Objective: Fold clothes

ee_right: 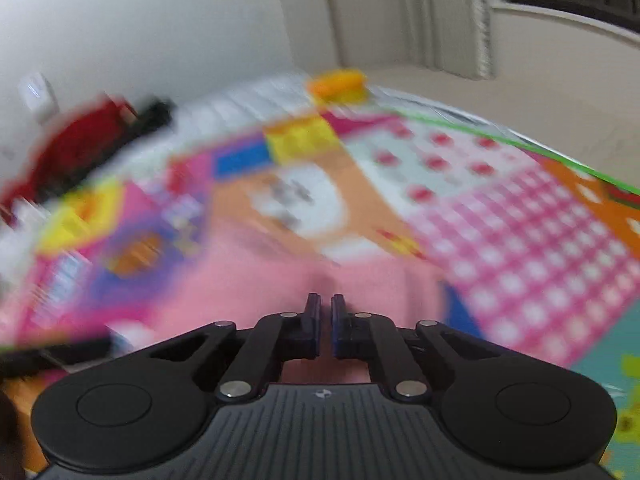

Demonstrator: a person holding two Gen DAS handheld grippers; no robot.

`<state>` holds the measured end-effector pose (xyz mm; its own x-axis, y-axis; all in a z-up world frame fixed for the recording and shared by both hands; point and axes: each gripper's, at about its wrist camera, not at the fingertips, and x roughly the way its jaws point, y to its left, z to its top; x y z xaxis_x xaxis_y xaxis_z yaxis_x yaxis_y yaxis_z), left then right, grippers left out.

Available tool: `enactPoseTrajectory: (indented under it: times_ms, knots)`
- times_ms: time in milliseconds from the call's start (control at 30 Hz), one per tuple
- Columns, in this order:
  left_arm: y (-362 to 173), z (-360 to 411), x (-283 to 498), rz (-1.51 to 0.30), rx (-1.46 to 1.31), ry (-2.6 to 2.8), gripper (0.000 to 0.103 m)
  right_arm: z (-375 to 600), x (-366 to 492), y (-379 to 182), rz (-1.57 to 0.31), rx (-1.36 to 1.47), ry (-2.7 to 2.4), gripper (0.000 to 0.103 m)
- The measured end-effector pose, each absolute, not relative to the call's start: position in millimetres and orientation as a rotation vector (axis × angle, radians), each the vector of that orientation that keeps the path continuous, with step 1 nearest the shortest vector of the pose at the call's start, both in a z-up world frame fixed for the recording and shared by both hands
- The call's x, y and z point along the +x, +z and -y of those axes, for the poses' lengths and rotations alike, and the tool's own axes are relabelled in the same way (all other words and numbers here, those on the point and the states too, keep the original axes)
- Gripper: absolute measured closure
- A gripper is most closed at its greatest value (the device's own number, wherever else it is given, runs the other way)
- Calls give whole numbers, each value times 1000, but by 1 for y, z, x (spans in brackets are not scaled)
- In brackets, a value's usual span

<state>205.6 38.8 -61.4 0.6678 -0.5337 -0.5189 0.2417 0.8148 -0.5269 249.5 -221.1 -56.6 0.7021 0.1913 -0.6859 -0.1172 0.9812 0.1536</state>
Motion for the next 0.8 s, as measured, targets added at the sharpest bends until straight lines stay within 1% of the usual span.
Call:
enactPoseTrajectory:
  times_ms: [33,133,167,233,267,300,333,367,400,433,467,500,533,600,667,700,733,800]
  knots:
    - [-62,-42,207,-719,-449,-440,27,227,251,-64,-799,102,150,100]
    - [-65,-44,210,-746,-446,-415,25,253,241,-69,-794,197,130,100]
    - [-67,-44,211,-759,-439,-409,24,258,234,-65,-774,212,134,98]
    - [-68,-44,212,-768,-449,-416,24,269,221,-57,-733,243,140,89]
    - [-68,-45,212,-772,-456,-420,24,273,215,-54,-717,260,145,77]
    - [-68,-45,212,-775,-462,-425,25,275,211,-54,-714,286,157,60]
    - [-69,-45,212,-779,-476,-435,27,276,207,-53,-710,312,169,52]
    - [-71,-45,212,-784,-491,-446,28,278,203,-53,-707,337,181,41]
    - [-72,-45,212,-788,-505,-458,31,280,199,-53,-704,363,193,36]
    - [-73,-44,213,-793,-512,-463,33,281,196,-53,-700,389,206,35]
    - [-74,-43,213,-795,-511,-462,33,282,193,-53,-700,412,216,30]
    - [-75,-42,213,-795,-506,-464,33,279,193,-58,-716,420,221,22]
    - [-76,-40,212,-794,-500,-466,34,274,194,-64,-746,407,224,19]
    - [-78,-37,212,-792,-488,-471,35,261,194,-77,-805,310,194,18]
    - [-74,-35,209,-792,-438,-470,33,252,188,-78,-789,208,176,18]
    - [-69,-35,207,-780,-385,-447,30,252,186,-77,-789,180,166,18]
    - [-63,-36,204,-765,-327,-419,22,254,184,-78,-795,177,170,18]
    - [-57,-39,201,-779,-273,-407,16,258,181,-81,-810,185,187,18]
